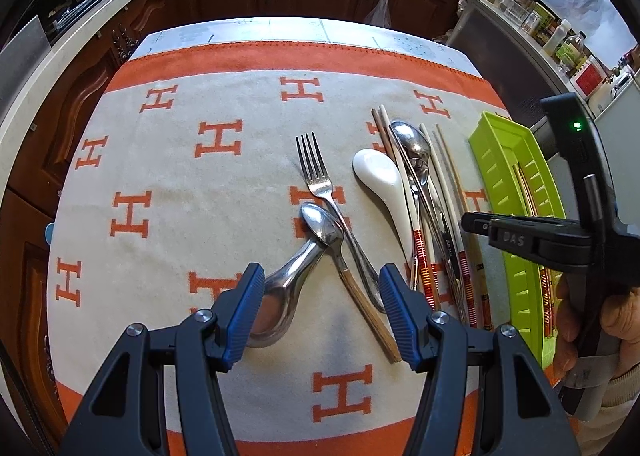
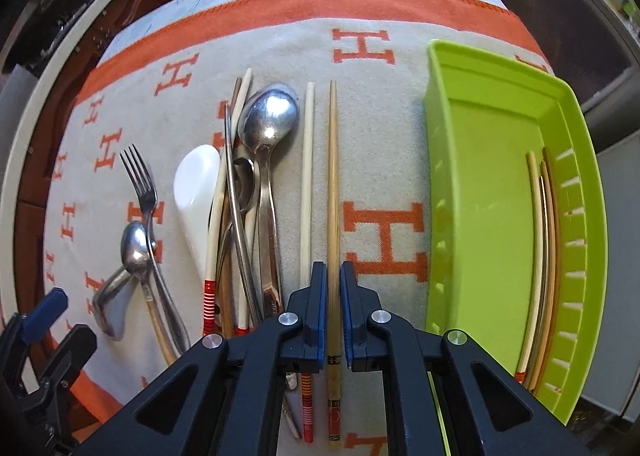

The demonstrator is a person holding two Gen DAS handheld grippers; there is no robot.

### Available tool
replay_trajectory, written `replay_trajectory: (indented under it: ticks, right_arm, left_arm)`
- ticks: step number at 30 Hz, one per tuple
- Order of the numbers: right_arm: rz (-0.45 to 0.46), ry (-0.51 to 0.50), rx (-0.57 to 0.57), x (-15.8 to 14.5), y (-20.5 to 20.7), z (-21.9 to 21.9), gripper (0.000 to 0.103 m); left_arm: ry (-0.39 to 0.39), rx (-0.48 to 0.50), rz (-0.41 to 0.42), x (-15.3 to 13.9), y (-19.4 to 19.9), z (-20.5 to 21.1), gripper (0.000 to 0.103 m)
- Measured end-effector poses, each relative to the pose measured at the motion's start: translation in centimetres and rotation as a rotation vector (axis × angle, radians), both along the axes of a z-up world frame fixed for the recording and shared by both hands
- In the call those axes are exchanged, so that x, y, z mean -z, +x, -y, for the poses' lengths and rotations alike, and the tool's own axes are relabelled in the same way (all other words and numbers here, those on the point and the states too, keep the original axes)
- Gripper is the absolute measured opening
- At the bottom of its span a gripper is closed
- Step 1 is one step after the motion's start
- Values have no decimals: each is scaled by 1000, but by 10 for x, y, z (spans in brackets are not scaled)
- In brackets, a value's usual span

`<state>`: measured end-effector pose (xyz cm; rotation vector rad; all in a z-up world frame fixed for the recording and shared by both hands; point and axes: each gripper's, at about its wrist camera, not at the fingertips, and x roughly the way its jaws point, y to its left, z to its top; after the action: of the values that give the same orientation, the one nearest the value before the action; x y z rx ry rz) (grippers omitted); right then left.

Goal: Organize utensils
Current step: 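Grasp a red-striped wooden chopstick with the right tool, then lower the chopstick into the tray with the right tool while the left tool grasps another chopstick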

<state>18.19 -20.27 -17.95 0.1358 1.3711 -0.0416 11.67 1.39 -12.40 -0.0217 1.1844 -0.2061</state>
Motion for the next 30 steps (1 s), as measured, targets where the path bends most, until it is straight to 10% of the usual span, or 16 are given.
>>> replay_trajectory:
  ticks: [9, 16, 30]
  right_arm:
    - [113, 197, 90, -55, -38, 54, 6]
    - [219, 104, 115, -100, -84, 96, 6]
    - [157, -41, 108, -54, -113, 134, 7]
  left_arm:
    - [-15, 34, 10, -11, 4, 17, 58]
    - [-76, 69, 14, -21, 15, 49, 58]
    - [-92, 116, -80, -2, 45, 116, 52]
